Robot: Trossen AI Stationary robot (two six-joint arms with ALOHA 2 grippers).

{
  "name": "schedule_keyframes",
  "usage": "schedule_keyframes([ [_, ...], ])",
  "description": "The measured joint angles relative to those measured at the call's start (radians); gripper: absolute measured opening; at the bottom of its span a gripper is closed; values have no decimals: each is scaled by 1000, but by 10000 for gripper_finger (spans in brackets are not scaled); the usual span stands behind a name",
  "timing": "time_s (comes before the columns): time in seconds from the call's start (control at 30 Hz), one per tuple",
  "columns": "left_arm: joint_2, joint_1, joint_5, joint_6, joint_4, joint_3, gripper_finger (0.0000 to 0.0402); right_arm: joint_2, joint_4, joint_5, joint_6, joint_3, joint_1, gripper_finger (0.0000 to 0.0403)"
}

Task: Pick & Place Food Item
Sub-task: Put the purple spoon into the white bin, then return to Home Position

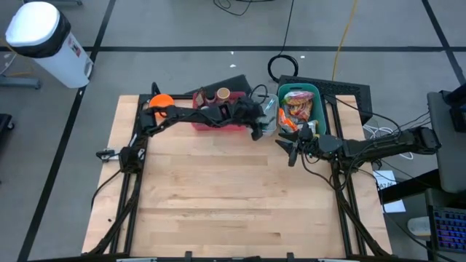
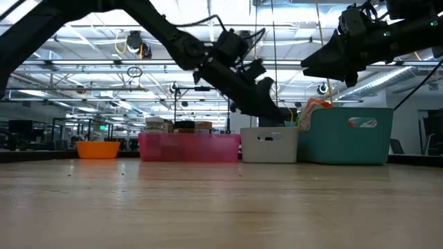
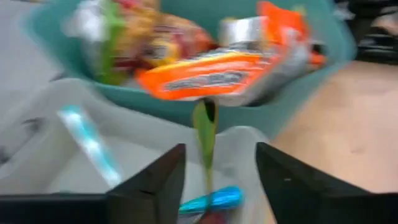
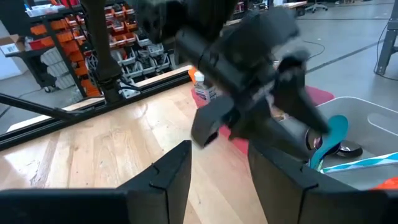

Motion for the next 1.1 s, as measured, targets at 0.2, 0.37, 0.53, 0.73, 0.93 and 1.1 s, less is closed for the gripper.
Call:
schedule_keyframes([
  [0.2,-136,19,-198,103,-129,-1,280,0,-1,-2,2,0,0,153],
  [0.37,-370,24,-384,224,-280,-1,318,0,-2,-3,3,0,0,151],
  [0.53,-672,24,-429,179,-527,0,335,0,2,-4,-14,0,0,152],
  [0.73,-982,24,-325,83,-873,-32,334,0,2,-4,-15,0,0,152],
  [0.93,-1293,-3,-243,52,-881,-353,332,0,1,-4,-15,0,0,153],
  [1.1,-1567,-21,-246,-40,-696,-728,331,0,0,-4,-15,0,0,151],
])
